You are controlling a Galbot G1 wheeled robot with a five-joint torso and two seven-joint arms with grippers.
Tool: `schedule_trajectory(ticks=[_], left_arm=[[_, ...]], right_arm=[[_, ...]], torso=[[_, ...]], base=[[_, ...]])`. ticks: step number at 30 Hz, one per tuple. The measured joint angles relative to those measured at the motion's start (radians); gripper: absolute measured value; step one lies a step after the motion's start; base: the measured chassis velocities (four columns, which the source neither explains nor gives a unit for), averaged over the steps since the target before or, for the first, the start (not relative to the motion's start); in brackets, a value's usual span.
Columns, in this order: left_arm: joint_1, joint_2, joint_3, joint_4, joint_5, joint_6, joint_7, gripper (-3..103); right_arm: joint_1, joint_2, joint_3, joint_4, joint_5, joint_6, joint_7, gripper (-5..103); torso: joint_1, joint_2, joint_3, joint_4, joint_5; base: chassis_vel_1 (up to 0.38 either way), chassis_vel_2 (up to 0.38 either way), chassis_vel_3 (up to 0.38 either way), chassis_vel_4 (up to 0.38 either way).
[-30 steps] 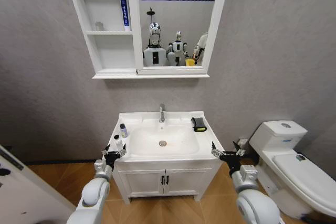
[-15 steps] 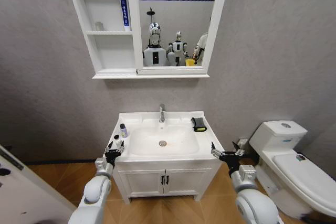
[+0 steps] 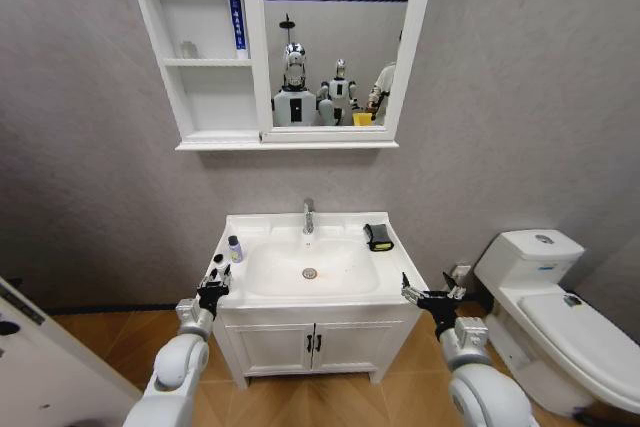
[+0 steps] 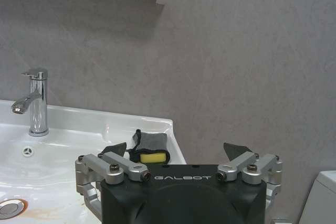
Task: Move facial cleanser and shampoo from washbasin to cabinet, then wipe washbasin with towel.
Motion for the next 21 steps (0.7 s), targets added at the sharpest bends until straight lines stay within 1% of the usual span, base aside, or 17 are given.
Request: schedule_trajectory(ticks=[1,2,3,5,6,7,9,10,11,12,13,14,16,17,19,20,21], left_arm=[[0.000,0.000,0.000,0.000,0.000,0.000,0.000,32],[-0.023,0.064,-0.014,-0.065,-0.072,0.071,-0.059,32],[-0.023,0.064,-0.014,-0.065,-0.072,0.071,-0.059,32],[-0.084,0.159,-0.032,-0.146,-0.214,0.176,-0.168,32],[-0.121,0.207,-0.036,-0.172,-0.287,0.229,-0.209,32],[-0.121,0.207,-0.036,-0.172,-0.287,0.229,-0.209,32],[-0.215,0.315,-0.043,-0.202,-0.426,0.296,-0.274,32],[-0.251,0.358,-0.045,-0.204,-0.472,0.312,-0.292,32],[-0.251,0.358,-0.045,-0.204,-0.472,0.312,-0.292,32],[-0.311,0.419,-0.044,-0.196,-0.539,0.332,-0.311,32],[-0.364,0.461,-0.040,-0.183,-0.591,0.345,-0.328,32],[-0.364,0.461,-0.040,-0.183,-0.591,0.345,-0.328,32],[-0.461,0.522,-0.026,-0.150,-0.688,0.369,-0.346,32],[-0.461,0.522,-0.026,-0.150,-0.688,0.369,-0.346,32],[-0.595,0.582,-0.001,-0.093,-0.758,0.389,-0.345,32],[-0.595,0.582,-0.001,-0.093,-0.758,0.389,-0.345,32],[-0.667,0.608,0.032,-0.057,-0.799,0.397,-0.341,32]], right_arm=[[0.000,0.000,0.000,0.000,0.000,0.000,0.000,100],[0.004,-0.001,-0.005,0.000,0.000,0.000,0.000,100],[0.004,-0.001,-0.005,0.000,0.000,0.000,0.000,100],[0.009,-0.008,-0.011,-0.002,0.000,-0.001,-0.002,100],[0.006,-0.008,-0.011,-0.003,0.000,-0.001,-0.002,100],[0.006,-0.008,-0.011,-0.003,0.000,-0.001,-0.002,100],[0.001,-0.012,-0.012,-0.003,0.000,-0.001,-0.003,100],[-0.001,-0.016,-0.011,-0.003,0.001,-0.001,-0.004,100],[-0.001,-0.016,-0.011,-0.003,0.001,-0.001,-0.004,100],[-0.003,-0.019,-0.011,-0.003,0.002,-0.001,-0.004,100],[-0.004,-0.020,-0.010,-0.003,0.002,0.000,-0.004,100],[-0.004,-0.020,-0.010,-0.003,0.002,0.000,-0.004,100],[-0.005,-0.020,-0.010,-0.003,0.005,0.000,-0.005,100],[-0.005,-0.020,-0.010,-0.003,0.005,0.000,-0.005,100],[-0.002,-0.010,-0.019,-0.003,0.006,-0.002,-0.004,100],[-0.002,-0.010,-0.019,-0.003,0.006,-0.002,-0.004,100],[-0.004,-0.003,-0.023,-0.003,0.003,-0.002,-0.004,100]], torso=[[0.000,0.000,0.000,0.0000,0.0000],[0.000,0.000,0.000,-0.0001,-0.0002],[0.000,0.000,0.000,-0.0001,-0.0002],[0.000,0.000,0.000,0.0001,0.0000],[0.000,0.000,0.000,0.0000,0.0000],[0.000,0.000,0.000,0.0000,0.0000],[0.000,0.000,0.000,-0.0006,-0.0001],[0.000,0.000,0.000,-0.0008,0.0000],[0.000,0.000,0.000,-0.0008,0.0000],[0.000,0.000,0.000,0.0001,-0.0003],[0.000,0.000,0.000,-0.0001,-0.0002],[0.000,0.000,0.000,-0.0001,-0.0002],[0.000,0.000,0.000,-0.0002,-0.0002],[0.000,0.000,0.000,-0.0002,-0.0002],[0.000,0.000,0.000,0.0000,0.0000],[0.000,0.000,0.000,0.0000,0.0000],[0.000,0.000,0.000,0.0002,0.0000]], base=[[0.000,0.000,0.000,0.000],[0.000,0.000,0.000,0.000],[0.000,0.000,0.000,0.000],[0.000,0.000,0.000,0.000],[0.000,0.000,0.000,0.000],[0.000,0.000,0.000,0.000],[0.000,0.000,0.000,0.000],[0.000,0.000,0.000,0.000],[0.000,0.000,0.000,0.000],[0.000,0.000,0.000,0.000],[0.000,0.000,0.000,0.000],[0.000,0.000,0.000,0.000],[0.000,0.000,0.000,0.000],[0.000,0.000,0.000,0.000],[0.000,0.000,0.000,0.000],[0.000,0.000,0.000,0.000],[0.000,0.000,0.000,0.000]])
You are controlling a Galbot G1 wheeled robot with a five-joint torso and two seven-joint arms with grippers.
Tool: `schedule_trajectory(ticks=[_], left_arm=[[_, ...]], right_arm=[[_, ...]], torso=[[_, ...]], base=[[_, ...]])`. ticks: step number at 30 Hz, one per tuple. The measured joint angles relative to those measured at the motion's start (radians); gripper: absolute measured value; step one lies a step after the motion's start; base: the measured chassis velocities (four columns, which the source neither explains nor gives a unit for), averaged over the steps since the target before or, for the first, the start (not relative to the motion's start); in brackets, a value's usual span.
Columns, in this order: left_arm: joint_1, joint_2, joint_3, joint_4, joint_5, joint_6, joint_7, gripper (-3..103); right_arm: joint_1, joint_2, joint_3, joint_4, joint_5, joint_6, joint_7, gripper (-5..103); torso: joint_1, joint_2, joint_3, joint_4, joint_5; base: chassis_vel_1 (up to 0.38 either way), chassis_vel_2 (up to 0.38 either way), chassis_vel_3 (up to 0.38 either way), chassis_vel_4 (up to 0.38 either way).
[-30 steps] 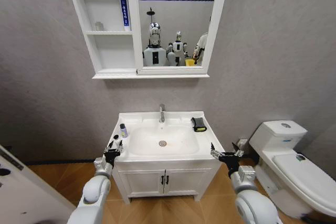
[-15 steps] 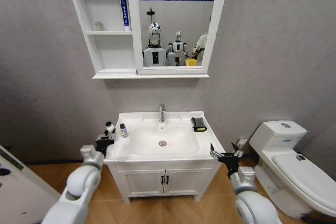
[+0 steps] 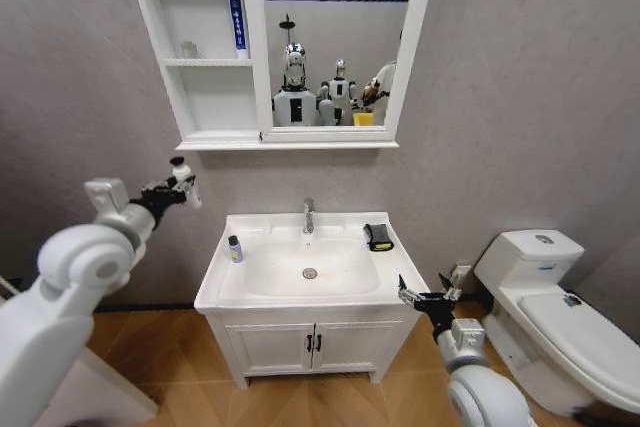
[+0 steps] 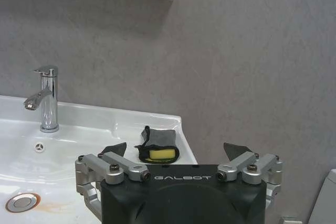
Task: Move facial cleanser and shampoo from washbasin to cabinet, then wipe washbasin with towel.
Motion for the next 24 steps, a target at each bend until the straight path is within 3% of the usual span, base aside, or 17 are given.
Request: schedule_trajectory(ticks=[3,4,7,8,11,17,24], left_arm=[[-0.155,0.026,0.087,0.081,-0.029,0.004,0.019,32],[-0.155,0.026,0.087,0.081,-0.029,0.004,0.019,32],[-0.353,0.018,0.214,0.173,-0.029,0.003,0.041,32],[-0.353,0.018,0.214,0.173,-0.029,0.003,0.041,32],[-0.493,-0.027,0.348,0.272,-0.031,0.013,0.046,32],[-0.658,-0.112,0.491,0.450,-0.010,0.036,0.061,32],[-0.821,-0.212,0.587,0.660,0.124,0.019,0.178,32]], right_arm=[[-0.005,0.010,-0.001,-0.003,-0.008,0.000,0.000,100],[-0.005,0.010,-0.001,-0.003,-0.008,0.000,0.000,100],[-0.005,0.016,0.001,-0.004,-0.010,0.000,0.000,100],[-0.005,0.016,0.001,-0.004,-0.010,0.000,0.000,100],[-0.005,0.018,0.007,-0.007,-0.011,0.001,0.000,100],[-0.006,0.012,0.017,-0.014,-0.008,0.003,0.001,100],[-0.001,-0.001,0.032,-0.024,0.007,0.006,0.002,100]], torso=[[0.000,0.000,0.000,-0.0003,-0.0001],[0.000,0.000,0.000,-0.0003,-0.0001],[0.000,0.000,0.000,-0.0001,0.0000],[0.000,0.000,0.000,-0.0001,0.0000],[0.000,0.000,0.000,-0.0003,-0.0001],[0.000,0.000,0.000,-0.0004,-0.0002],[0.000,0.000,0.000,-0.0005,0.0003]], base=[[0.000,0.000,0.000,0.000],[0.000,0.000,0.000,0.000],[0.000,0.000,0.000,0.000],[0.000,0.000,0.000,0.000],[0.000,0.000,0.000,0.000],[0.000,0.000,0.000,0.000],[0.000,0.000,0.000,0.000]])
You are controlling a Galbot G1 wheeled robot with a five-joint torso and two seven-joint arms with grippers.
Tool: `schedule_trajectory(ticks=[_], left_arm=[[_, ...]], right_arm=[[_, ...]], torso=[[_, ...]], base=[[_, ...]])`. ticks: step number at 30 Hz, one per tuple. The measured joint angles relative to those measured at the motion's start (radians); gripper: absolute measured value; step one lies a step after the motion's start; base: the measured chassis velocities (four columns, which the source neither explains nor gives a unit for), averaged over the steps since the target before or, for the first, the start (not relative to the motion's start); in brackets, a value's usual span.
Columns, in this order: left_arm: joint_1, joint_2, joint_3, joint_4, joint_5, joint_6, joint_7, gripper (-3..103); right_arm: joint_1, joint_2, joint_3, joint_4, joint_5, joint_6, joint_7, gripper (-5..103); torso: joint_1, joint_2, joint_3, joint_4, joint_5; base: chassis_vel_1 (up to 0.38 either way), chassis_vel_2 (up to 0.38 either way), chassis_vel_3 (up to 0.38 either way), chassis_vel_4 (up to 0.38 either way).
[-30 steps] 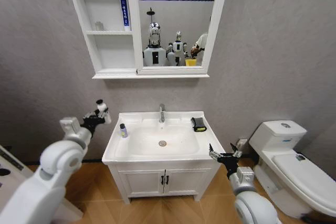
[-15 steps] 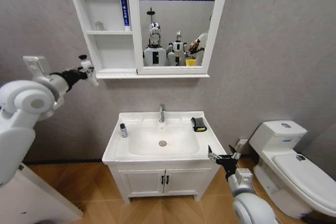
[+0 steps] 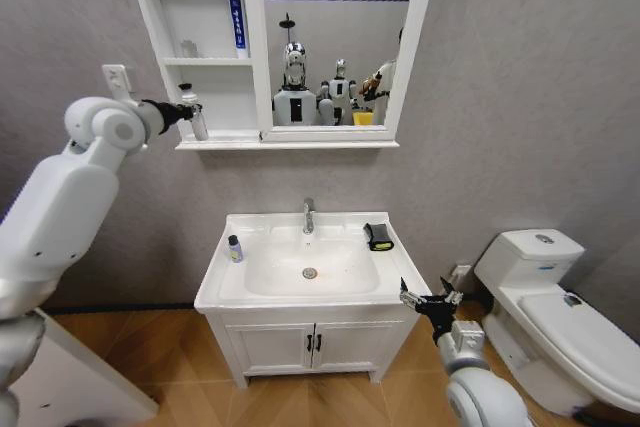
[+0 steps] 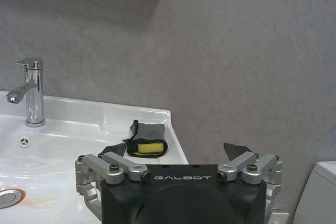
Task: Move facial cleanser and shampoo from washbasin to cabinet, then wipe washbasin with towel.
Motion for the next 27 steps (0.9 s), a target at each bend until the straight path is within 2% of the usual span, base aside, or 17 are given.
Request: schedule_trajectory(ticks=[3,10,13,14,16,27], left_arm=[[-0.055,-0.042,0.038,0.114,0.052,-0.012,0.049,32],[-0.098,-0.109,0.078,0.229,0.096,-0.031,0.097,32],[-0.115,-0.174,0.080,0.319,0.182,-0.064,0.134,32],[-0.115,-0.174,0.080,0.319,0.182,-0.064,0.134,32],[-0.119,-0.200,0.067,0.371,0.252,-0.089,0.170,32],[-0.117,-0.203,0.034,0.428,0.310,-0.093,0.200,32]], right_arm=[[0.009,-0.004,0.001,-0.015,0.003,0.009,0.000,100],[0.023,-0.006,-0.001,-0.030,0.005,0.014,-0.002,100],[0.020,-0.008,0.003,-0.031,0.009,0.018,-0.004,100],[0.020,-0.008,0.003,-0.031,0.009,0.018,-0.004,100],[0.017,-0.011,0.007,-0.032,0.011,0.022,-0.004,100],[0.028,-0.019,0.004,-0.045,0.014,0.027,-0.005,100]], torso=[[0.000,0.000,0.000,0.0005,-0.0003],[0.000,0.000,0.000,0.0003,-0.0002],[0.000,0.000,0.000,-0.0002,0.0000],[0.000,0.000,0.000,-0.0002,0.0000],[0.000,0.000,0.000,-0.0003,-0.0003],[0.000,0.000,0.000,0.0005,-0.0003]], base=[[0.000,0.000,0.000,0.000],[0.000,0.000,0.000,0.000],[0.000,0.000,0.000,0.000],[0.000,0.000,0.000,0.000],[0.000,0.000,0.000,0.000],[0.000,0.000,0.000,0.000]])
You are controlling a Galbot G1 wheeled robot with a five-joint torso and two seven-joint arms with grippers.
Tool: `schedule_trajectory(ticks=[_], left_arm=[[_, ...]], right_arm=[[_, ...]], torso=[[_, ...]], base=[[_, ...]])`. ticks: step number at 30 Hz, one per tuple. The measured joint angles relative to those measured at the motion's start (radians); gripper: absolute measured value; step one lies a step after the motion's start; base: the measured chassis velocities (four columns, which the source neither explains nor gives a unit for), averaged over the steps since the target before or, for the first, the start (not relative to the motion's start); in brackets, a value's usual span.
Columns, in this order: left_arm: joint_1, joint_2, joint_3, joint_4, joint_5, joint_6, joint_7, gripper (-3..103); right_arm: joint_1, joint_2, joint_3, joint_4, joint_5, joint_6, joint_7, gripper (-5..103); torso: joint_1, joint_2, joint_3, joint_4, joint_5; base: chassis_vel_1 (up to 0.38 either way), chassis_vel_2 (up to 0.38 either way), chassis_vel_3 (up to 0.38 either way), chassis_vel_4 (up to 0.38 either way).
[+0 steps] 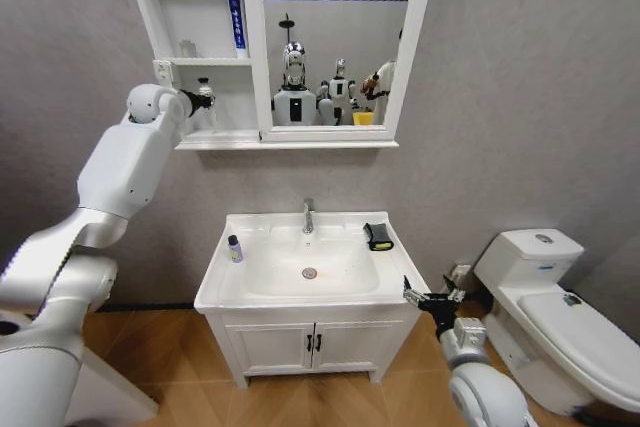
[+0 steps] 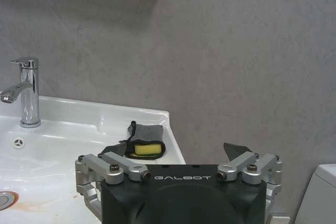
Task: Move facial cleanser and shampoo from washbasin to cabinet, then wipe washbasin with towel.
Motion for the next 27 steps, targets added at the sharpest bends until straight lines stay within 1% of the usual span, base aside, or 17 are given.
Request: schedule_trajectory(ticks=[8,9,10,14,16,17,18,21,22,24,25,27], left_arm=[[0.006,-0.009,0.000,0.018,0.002,0.000,-0.004,32],[0.006,-0.011,0.000,0.021,0.003,0.000,-0.005,29],[0.006,-0.011,0.000,0.021,0.003,0.000,-0.005,29],[0.008,-0.015,-0.003,0.022,0.005,-0.004,-0.010,49],[0.009,-0.015,-0.004,0.019,0.005,-0.004,-0.012,49],[0.010,-0.015,-0.005,0.015,0.003,-0.004,-0.015,55],[0.010,-0.015,-0.005,0.015,0.003,-0.004,-0.015,55],[0.010,-0.007,-0.007,0.002,-0.004,-0.001,-0.024,72],[0.010,-0.007,-0.007,0.002,-0.004,-0.001,-0.024,72],[0.011,0.002,-0.008,-0.017,-0.017,0.004,-0.030,82],[0.011,0.002,-0.008,-0.017,-0.017,0.004,-0.030,82],[0.023,0.024,-0.013,-0.067,-0.055,0.016,-0.063,93]], right_arm=[[0.027,-0.022,-0.004,-0.001,0.011,-0.006,0.000,100],[0.032,-0.026,-0.006,-0.002,0.012,-0.008,0.001,100],[0.032,-0.026,-0.006,-0.002,0.012,-0.008,0.001,100],[0.035,-0.034,-0.009,0.003,0.015,-0.012,0.004,100],[0.033,-0.034,-0.007,0.005,0.015,-0.012,0.004,100],[0.030,-0.034,-0.006,0.006,0.015,-0.012,0.004,100],[0.030,-0.034,-0.006,0.006,0.015,-0.012,0.004,100],[0.024,-0.035,-0.003,0.011,0.014,-0.012,0.004,100],[0.024,-0.035,-0.003,0.011,0.014,-0.012,0.004,100],[0.022,-0.036,-0.003,0.014,0.014,-0.011,0.004,100],[0.022,-0.036,-0.003,0.014,0.014,-0.011,0.004,100],[0.019,-0.036,-0.003,0.019,0.014,-0.011,0.005,100]], torso=[[0.000,0.000,0.000,-0.0003,0.0000],[0.000,0.000,0.000,-0.0003,0.0000],[0.000,0.000,0.000,-0.0003,0.0000],[0.000,0.000,0.000,-0.0003,0.0001],[0.000,0.000,0.000,-0.0003,0.0000],[0.000,0.000,0.000,-0.0003,0.0000],[0.000,0.000,0.000,-0.0003,0.0000],[0.000,0.000,0.000,-0.0004,0.0000],[0.000,0.000,0.000,-0.0004,0.0000],[0.000,0.000,0.000,-0.0003,0.0001],[0.000,0.000,0.000,-0.0003,0.0001],[0.000,0.000,0.000,-0.0004,0.0000]], base=[[0.000,0.000,0.000,0.000],[0.000,0.000,0.000,0.000],[0.000,0.000,0.000,0.000],[0.000,0.000,0.000,0.000],[0.000,0.000,0.000,0.000],[0.000,0.000,0.000,0.000],[0.000,0.000,0.000,0.000],[0.000,0.000,0.000,0.000],[0.000,0.000,0.000,0.000],[0.000,0.000,0.000,0.000],[0.000,0.000,0.000,0.000],[0.000,0.000,0.000,0.000]])
